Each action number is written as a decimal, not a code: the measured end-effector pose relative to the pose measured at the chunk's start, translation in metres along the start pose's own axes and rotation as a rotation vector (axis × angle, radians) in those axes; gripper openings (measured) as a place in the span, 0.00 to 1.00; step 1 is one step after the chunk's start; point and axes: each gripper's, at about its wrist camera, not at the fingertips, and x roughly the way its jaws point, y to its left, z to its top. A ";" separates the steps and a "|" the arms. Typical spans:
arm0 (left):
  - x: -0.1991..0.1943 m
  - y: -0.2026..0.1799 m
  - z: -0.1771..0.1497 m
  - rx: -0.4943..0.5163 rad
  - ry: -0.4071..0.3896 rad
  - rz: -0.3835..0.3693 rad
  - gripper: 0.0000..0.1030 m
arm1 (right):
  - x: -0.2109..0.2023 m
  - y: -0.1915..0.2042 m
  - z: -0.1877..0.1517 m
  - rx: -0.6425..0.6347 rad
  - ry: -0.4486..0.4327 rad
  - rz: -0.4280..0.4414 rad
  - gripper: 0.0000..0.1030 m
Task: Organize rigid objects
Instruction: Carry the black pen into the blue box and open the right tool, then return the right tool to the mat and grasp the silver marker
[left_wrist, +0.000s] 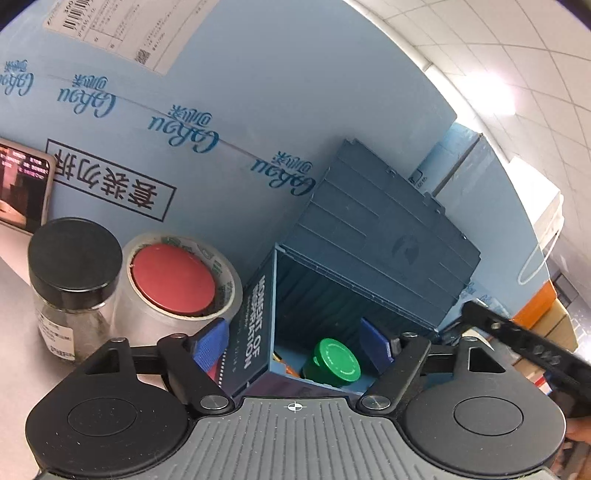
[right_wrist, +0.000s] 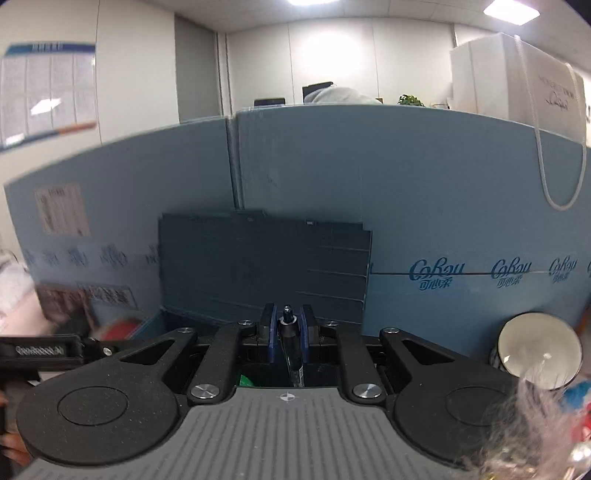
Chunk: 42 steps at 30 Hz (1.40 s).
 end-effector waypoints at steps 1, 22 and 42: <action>0.001 -0.001 0.000 0.000 0.004 -0.005 0.75 | 0.005 0.005 0.001 -0.044 0.014 -0.026 0.11; 0.006 -0.006 0.000 0.024 0.034 -0.033 0.75 | 0.073 0.047 -0.019 -0.086 0.217 0.076 0.18; 0.012 -0.022 -0.002 0.114 0.082 0.006 0.76 | -0.041 -0.013 -0.005 0.164 -0.003 0.134 0.56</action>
